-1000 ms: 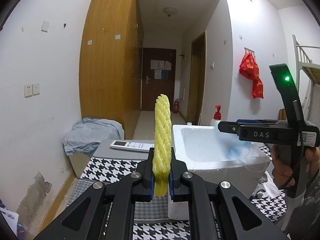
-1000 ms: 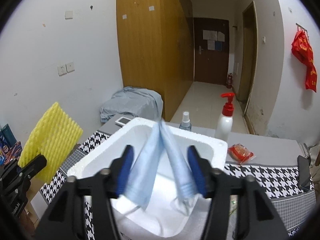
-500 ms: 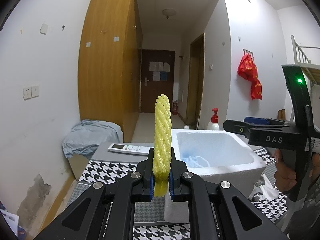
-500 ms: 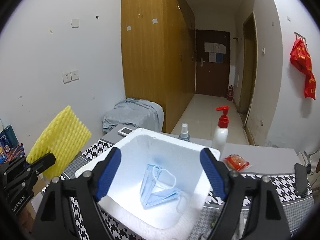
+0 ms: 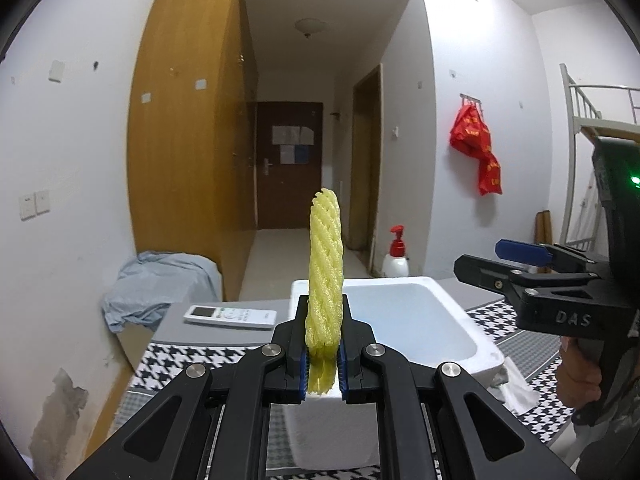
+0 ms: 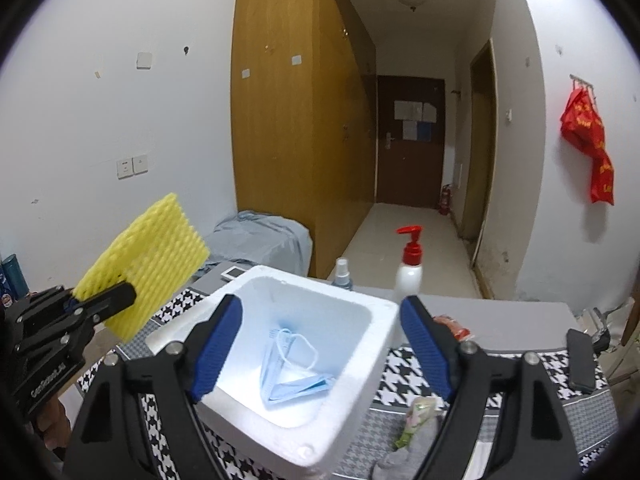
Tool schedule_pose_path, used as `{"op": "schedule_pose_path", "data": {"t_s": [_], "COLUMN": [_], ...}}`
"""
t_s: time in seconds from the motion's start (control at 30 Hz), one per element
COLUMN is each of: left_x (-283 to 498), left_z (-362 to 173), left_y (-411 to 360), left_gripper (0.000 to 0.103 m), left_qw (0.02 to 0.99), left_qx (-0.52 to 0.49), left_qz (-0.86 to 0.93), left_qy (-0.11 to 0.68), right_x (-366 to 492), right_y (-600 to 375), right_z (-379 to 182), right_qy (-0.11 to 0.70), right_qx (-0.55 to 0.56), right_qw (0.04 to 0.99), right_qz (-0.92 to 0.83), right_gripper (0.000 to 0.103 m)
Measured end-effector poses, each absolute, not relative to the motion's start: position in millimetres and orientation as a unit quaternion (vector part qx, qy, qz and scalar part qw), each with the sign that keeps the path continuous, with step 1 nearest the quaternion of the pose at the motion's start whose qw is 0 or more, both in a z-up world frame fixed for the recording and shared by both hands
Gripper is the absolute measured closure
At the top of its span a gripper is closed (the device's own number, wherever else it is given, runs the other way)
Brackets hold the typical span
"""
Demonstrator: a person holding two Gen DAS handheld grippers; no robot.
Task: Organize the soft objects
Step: 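Move the left gripper over the box and release the yellow sleeve inside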
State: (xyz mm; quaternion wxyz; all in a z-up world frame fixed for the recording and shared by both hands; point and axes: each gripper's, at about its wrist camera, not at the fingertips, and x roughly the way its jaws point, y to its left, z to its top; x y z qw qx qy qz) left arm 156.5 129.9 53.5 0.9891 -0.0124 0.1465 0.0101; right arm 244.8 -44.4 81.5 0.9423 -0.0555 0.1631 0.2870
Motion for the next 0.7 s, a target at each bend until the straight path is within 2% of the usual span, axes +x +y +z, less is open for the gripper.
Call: {"op": "schedule_pose_path", "data": {"t_s": [0.1, 0.17, 0.23, 0.7], "left_x": [161.5, 164.7, 168.3, 188.6], "left_z": [52.8, 52.9, 51.7, 50.1], "left_y": [124.6, 120.9, 118.9, 98.0], "left_gripper": [0.092, 0.092, 0.092, 0.092], "left_qw": [0.989, 0.988, 0.988, 0.985], "left_qx": [-0.011, -0.011, -0.012, -0.004], "left_qz": [0.007, 0.002, -0.003, -0.022], "left_qy": [0.149, 0.151, 0.155, 0.173], "right_x": [241.9, 239.5, 236.2, 228.6], "right_y": [-52.8, -59.1, -64.3, -93.9], "right_z": [81.9, 81.9, 81.7, 76.5], "right_qy": [0.159, 0.153, 0.143, 0.136], "right_qx": [-0.052, -0.047, -0.043, -0.030], "right_qw": [0.945, 0.948, 0.950, 0.957], "right_qz": [0.280, 0.277, 0.273, 0.255], "right_gripper": [0.016, 0.009, 0.007, 0.007]}}
